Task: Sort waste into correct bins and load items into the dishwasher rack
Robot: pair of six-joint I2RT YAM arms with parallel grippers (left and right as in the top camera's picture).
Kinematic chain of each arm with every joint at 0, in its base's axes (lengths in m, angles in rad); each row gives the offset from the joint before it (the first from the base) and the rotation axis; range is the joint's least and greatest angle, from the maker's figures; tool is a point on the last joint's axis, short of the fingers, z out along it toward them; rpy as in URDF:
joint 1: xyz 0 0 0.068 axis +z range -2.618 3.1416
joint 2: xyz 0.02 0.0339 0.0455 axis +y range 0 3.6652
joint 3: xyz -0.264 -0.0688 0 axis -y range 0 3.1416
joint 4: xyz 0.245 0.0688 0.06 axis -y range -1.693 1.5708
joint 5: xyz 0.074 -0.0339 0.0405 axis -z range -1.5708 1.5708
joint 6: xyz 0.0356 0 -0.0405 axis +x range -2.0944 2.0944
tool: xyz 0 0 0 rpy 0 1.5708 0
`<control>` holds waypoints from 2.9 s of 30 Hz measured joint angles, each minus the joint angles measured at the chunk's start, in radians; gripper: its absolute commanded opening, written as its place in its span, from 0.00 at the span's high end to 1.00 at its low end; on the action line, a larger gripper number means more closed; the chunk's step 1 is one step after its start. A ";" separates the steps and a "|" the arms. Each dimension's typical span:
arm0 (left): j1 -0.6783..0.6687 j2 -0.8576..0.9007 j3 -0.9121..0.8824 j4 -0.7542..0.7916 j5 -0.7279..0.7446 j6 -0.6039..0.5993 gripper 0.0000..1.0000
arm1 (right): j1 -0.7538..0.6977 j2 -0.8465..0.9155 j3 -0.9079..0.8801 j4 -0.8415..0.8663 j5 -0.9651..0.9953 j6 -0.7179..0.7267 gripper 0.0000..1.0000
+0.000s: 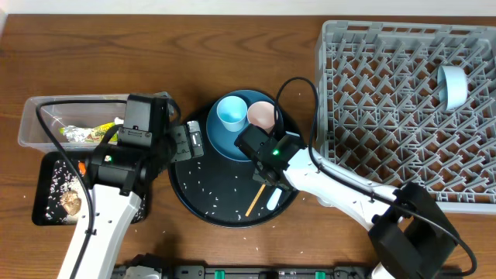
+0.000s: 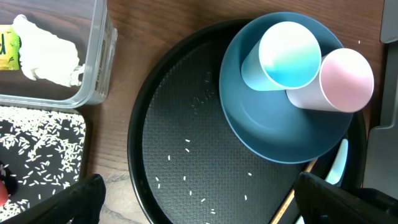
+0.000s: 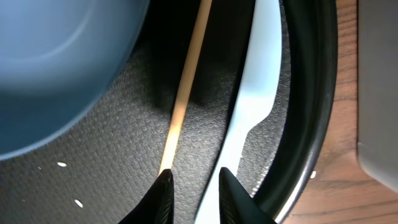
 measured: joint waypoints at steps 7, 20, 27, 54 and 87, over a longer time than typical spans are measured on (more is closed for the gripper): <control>0.000 0.000 0.000 0.000 0.000 0.000 0.02 | -0.002 0.000 -0.067 0.049 0.002 0.067 0.81; 0.000 0.000 0.000 0.000 0.000 0.000 0.02 | -0.002 0.000 -0.165 0.131 0.027 0.117 0.78; 0.000 0.000 0.000 0.000 0.000 0.000 0.02 | -0.002 -0.014 -0.221 0.229 0.048 0.157 0.82; 0.000 0.000 0.000 0.000 0.000 0.000 0.02 | -0.002 -0.009 -0.109 0.079 0.115 0.037 0.99; 0.000 0.000 0.000 0.000 0.000 0.000 0.02 | -0.087 -0.547 0.088 -0.299 0.096 -0.265 0.99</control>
